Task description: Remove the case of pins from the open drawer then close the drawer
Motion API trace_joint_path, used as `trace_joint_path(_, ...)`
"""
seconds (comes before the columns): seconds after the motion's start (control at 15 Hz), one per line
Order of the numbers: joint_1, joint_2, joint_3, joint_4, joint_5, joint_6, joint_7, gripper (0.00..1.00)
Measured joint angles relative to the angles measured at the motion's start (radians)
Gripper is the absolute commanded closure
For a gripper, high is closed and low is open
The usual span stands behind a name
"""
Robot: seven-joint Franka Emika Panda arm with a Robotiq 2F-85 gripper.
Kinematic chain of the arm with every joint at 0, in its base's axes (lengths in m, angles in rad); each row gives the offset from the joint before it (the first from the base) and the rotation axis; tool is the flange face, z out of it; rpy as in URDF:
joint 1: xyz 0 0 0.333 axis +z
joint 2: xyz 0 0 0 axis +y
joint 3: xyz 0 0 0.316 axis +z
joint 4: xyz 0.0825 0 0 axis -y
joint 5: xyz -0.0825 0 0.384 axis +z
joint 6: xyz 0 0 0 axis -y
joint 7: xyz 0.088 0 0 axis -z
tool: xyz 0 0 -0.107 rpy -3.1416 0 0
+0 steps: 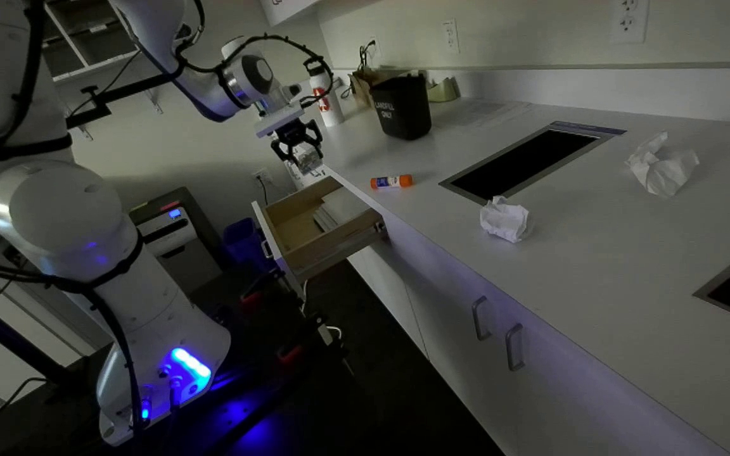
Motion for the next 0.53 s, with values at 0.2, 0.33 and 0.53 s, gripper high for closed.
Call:
trace_joint_path(0.2, -0.038, -0.055, -0.014, -0.01, 0.051, -0.01, 0.0, 0.26)
trace_joint_path(0.33, -0.057, -0.077, -0.031, -0.011, 0.061, -0.024, 0.001, 0.26)
trace_joint_path(0.53, -0.065, -0.083, -0.034, -0.013, 0.063, -0.027, 0.002, 0.51)
